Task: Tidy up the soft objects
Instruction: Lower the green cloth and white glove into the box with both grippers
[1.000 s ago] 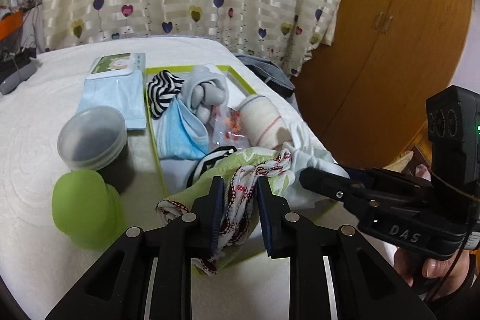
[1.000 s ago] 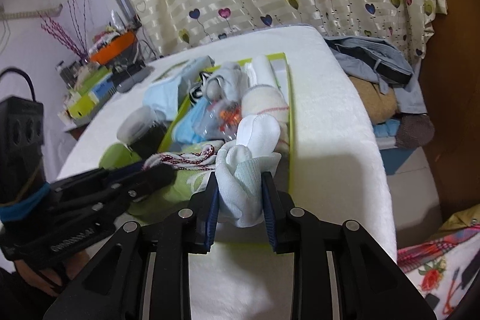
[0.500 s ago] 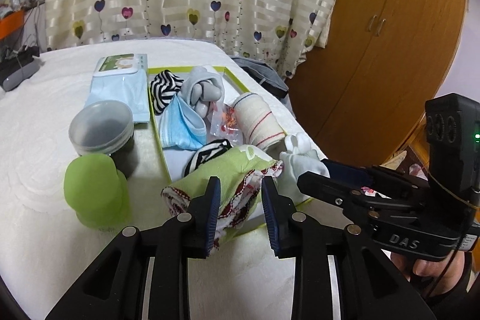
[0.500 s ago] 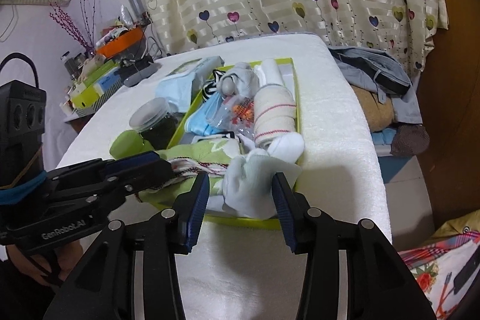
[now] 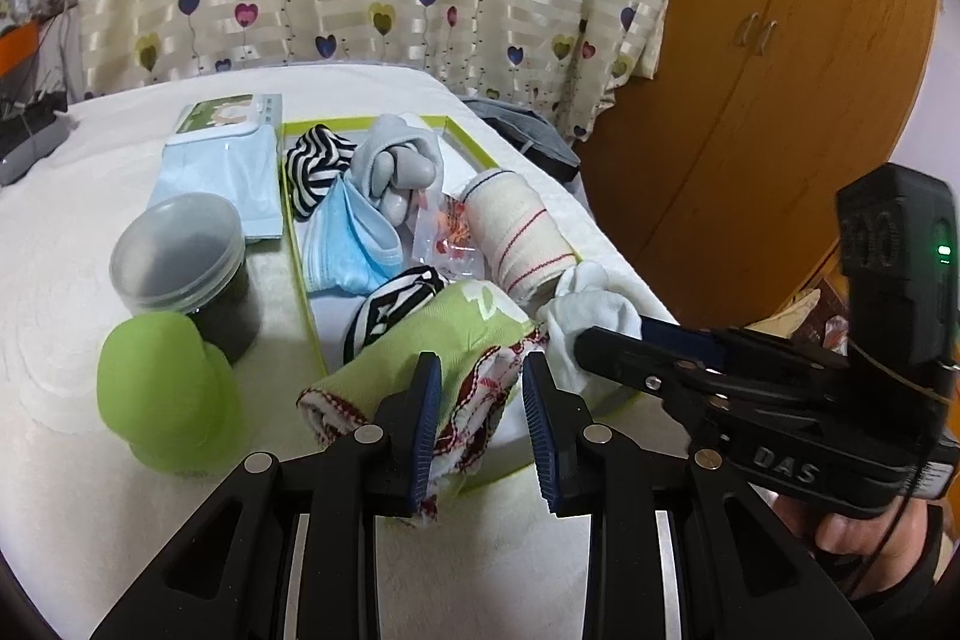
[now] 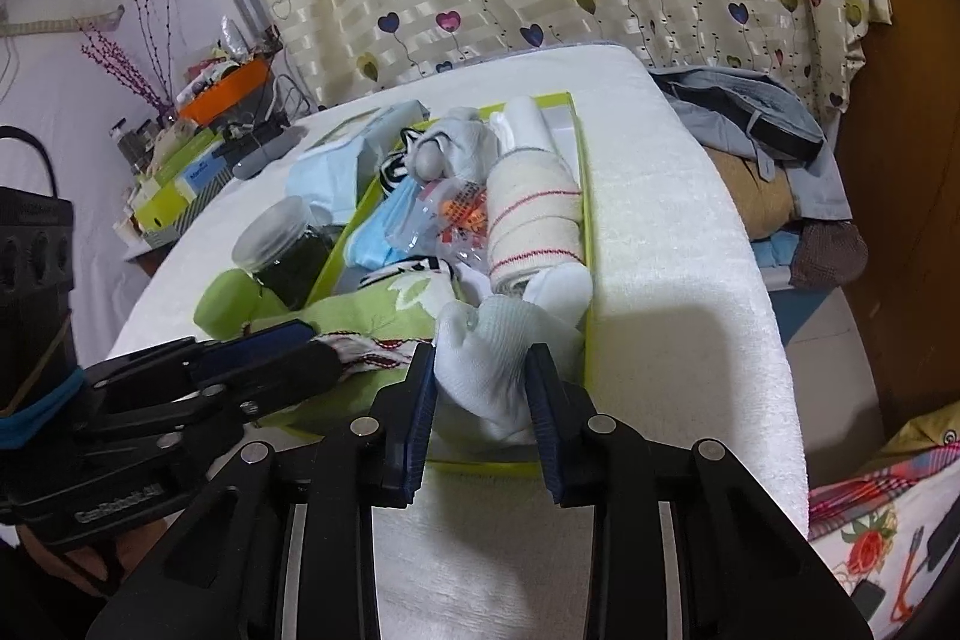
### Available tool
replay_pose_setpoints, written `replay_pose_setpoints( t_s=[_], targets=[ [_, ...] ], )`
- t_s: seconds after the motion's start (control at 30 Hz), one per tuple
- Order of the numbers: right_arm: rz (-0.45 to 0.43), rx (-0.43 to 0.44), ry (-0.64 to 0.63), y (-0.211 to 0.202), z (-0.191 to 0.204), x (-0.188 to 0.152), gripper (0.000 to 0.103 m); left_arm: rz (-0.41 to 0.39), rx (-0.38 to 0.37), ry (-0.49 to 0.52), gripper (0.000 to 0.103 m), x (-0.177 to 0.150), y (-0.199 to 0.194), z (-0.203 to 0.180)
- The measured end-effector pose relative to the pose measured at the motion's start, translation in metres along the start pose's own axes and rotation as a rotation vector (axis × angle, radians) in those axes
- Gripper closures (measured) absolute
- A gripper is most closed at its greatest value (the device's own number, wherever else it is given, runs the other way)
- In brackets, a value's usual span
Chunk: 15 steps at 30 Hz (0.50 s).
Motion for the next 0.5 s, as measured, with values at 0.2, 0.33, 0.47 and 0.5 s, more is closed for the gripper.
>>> replay_pose_setpoints(
  t_s=[0.2,0.33,0.47,0.5],
  targets=[
    [-0.006,-0.037,-0.026,-0.005,0.004,-0.003,0.072,0.0,0.024,0.012,0.077,0.001,0.002,-0.002],
    [-0.025,-0.051,-0.042,-0.015,0.01,-0.004,0.071,-0.014,0.028,0.015,0.076,-0.001,-0.008,-0.003],
    [-0.046,-0.061,-0.062,-0.025,0.018,-0.005,0.07,-0.031,0.039,0.009,0.076,-0.004,-0.02,-0.001],
    [-0.047,-0.066,-0.067,-0.027,0.02,-0.006,0.063,-0.037,0.038,0.006,0.076,-0.006,-0.024,-0.001]
  ],
)
Point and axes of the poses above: each gripper's, at about its wrist camera, not at the fingertips, and y roughly the way its jaws point, z to its left, x to its top, the point moved 4 cm from there along y, roughly the way its jaws point, and after that the axes turned 3 degrees about z, right-handed, at the moved point
